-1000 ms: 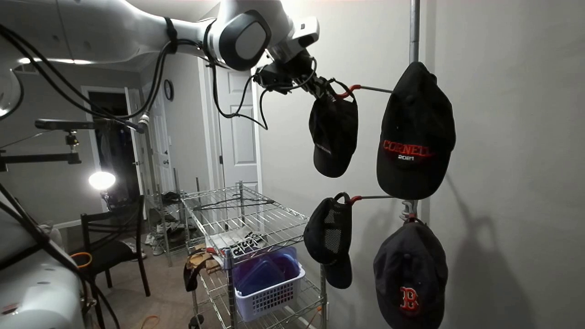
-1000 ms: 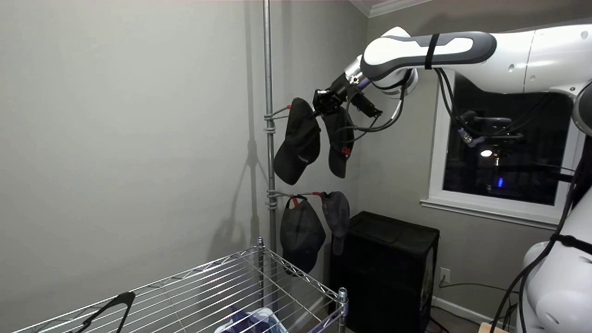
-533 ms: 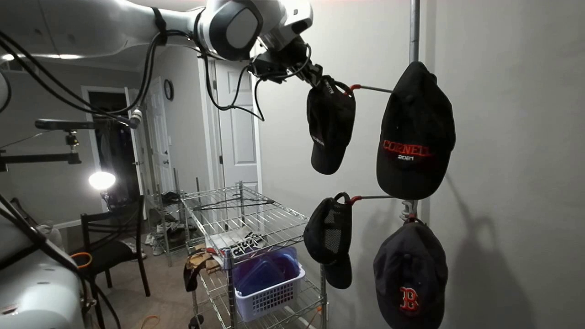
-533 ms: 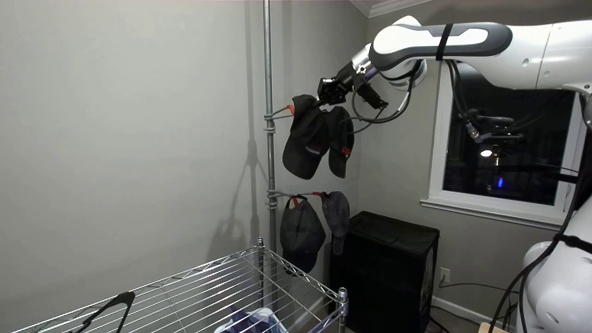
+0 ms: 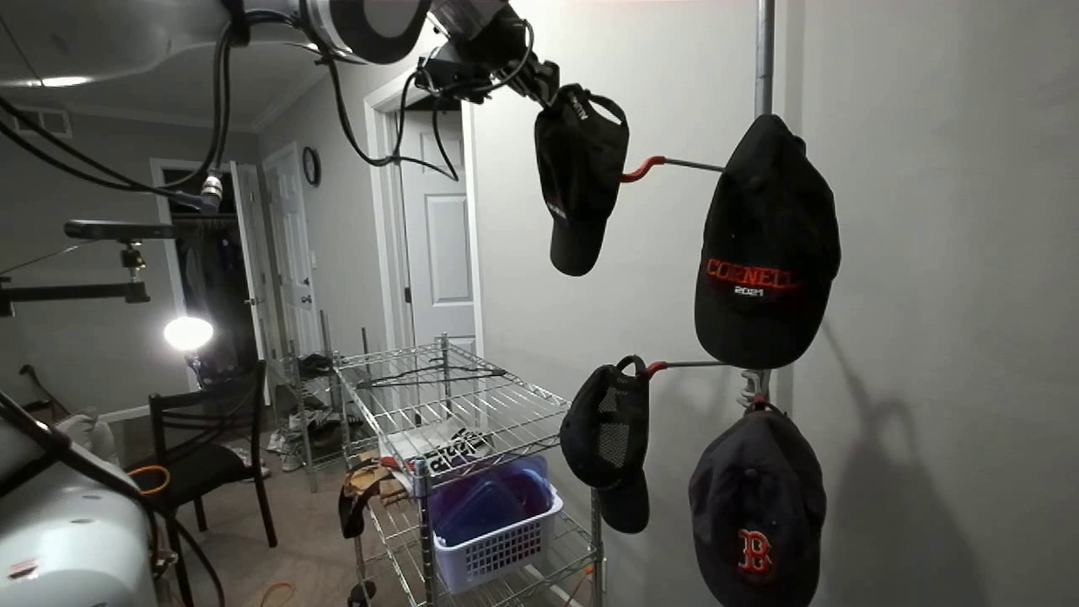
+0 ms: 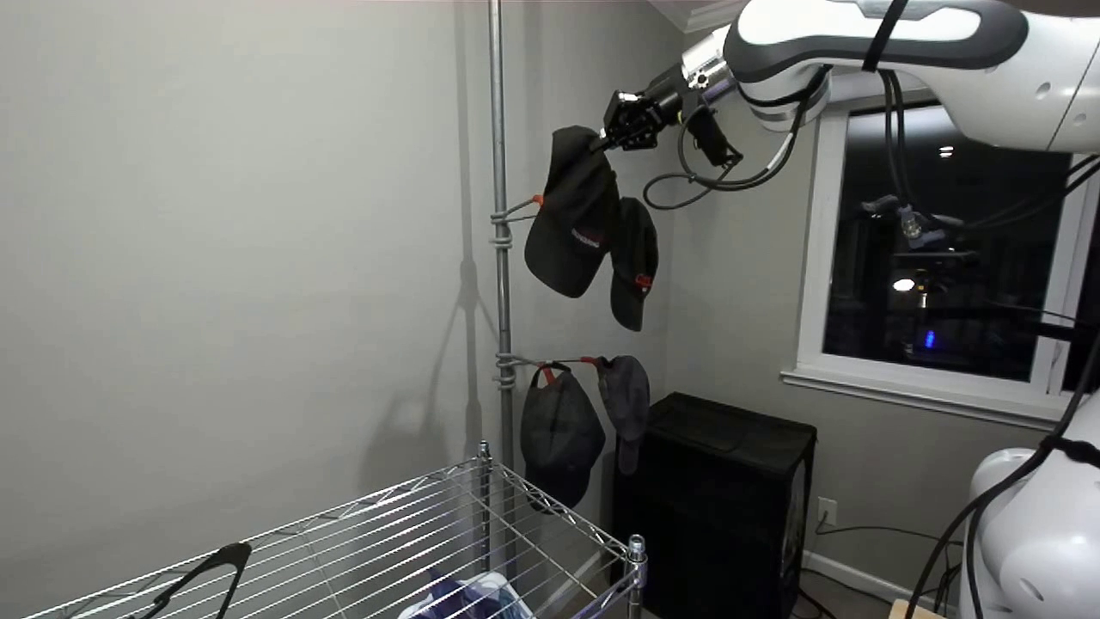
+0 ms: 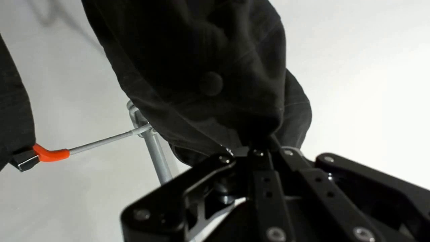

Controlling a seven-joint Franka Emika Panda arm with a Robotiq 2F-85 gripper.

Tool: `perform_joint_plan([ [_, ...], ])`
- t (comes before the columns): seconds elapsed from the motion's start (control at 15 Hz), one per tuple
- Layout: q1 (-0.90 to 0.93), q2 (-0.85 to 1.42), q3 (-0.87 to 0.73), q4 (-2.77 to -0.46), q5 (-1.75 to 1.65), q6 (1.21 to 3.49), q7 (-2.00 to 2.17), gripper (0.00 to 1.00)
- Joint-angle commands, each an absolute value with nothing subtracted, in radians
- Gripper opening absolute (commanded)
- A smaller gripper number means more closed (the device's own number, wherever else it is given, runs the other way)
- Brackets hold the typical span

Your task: Pick up the black cap from the top left hanger and put it on the top shelf of the silver rack, pick up the black cap from the top right hanger and put it on top of the black cap on the first shelf of the silver rack, pick up the gray cap from the bottom left hanger and put it on the stacked black cap on the top shelf of the silver rack, pick up the gray cap from the bottom right hanger and put it on the stacked gray cap on the top shelf of the silver rack

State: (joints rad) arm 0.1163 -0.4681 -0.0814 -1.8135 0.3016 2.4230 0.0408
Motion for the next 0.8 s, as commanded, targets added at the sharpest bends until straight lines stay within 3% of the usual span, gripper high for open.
perform_joint_plan([
  [0.0,0.171,-0.506,-0.075,-1.82,0.374,2.347,-0.012,0.02],
  [0.73,0.214,-0.467,0.069,-1.864,0.339,2.234,-0.001,0.02],
])
